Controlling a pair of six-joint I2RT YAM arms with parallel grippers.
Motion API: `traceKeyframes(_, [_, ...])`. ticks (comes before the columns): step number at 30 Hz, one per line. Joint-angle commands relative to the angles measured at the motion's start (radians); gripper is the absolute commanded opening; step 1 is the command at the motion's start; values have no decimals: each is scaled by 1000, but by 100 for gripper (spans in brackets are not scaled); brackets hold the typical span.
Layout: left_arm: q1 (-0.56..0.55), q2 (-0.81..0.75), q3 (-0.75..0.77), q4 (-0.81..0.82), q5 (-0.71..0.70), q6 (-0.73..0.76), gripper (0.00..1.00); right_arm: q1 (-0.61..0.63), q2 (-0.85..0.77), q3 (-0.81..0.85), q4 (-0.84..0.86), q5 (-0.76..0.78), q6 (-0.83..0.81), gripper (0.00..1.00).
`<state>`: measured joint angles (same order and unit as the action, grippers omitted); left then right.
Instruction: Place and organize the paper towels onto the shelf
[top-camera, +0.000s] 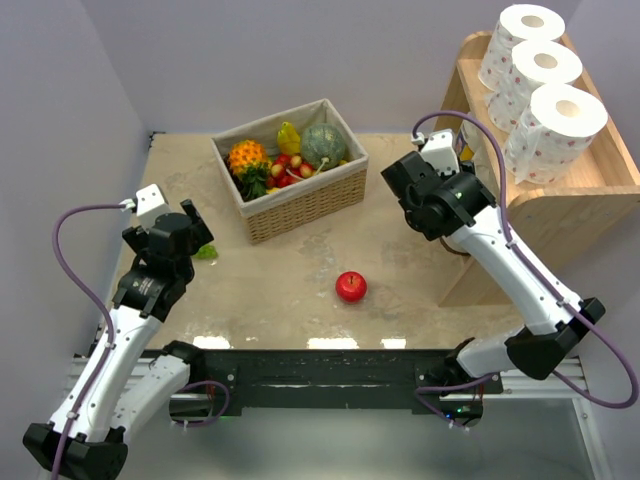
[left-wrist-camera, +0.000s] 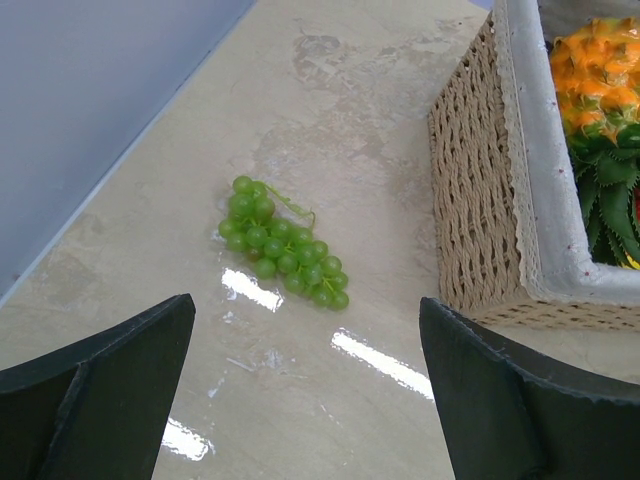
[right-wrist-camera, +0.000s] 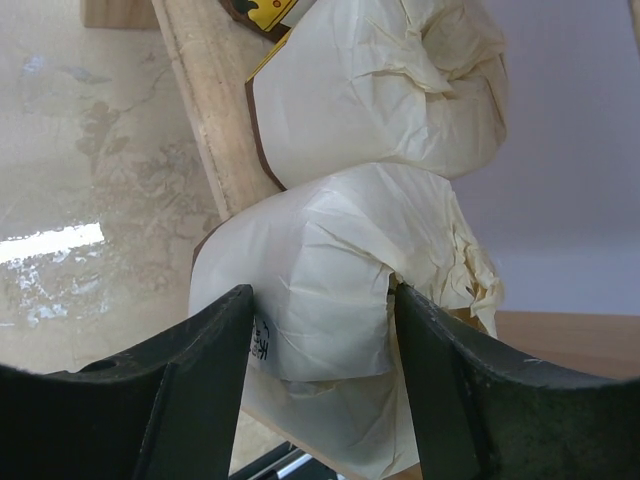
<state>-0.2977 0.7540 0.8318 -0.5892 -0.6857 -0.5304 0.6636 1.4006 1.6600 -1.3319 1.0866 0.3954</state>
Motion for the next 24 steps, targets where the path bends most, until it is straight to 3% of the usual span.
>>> traceKeyframes(1, [-6,-10,3,35,-26,0,100,-7,11,17,-107,32,14,63])
traceKeyframes(6, [-6,-12,3,35,-29,0,100,-7,28,61,-105,2,-12,70])
traceKeyframes(16, [-8,-28,1,32,-41,-2,100,-7,41,161,-105,-17,-53,74])
traceKeyframes(24, [-8,-22,1,34,-37,0,100,-4,28,198,-102,-128,-66,59])
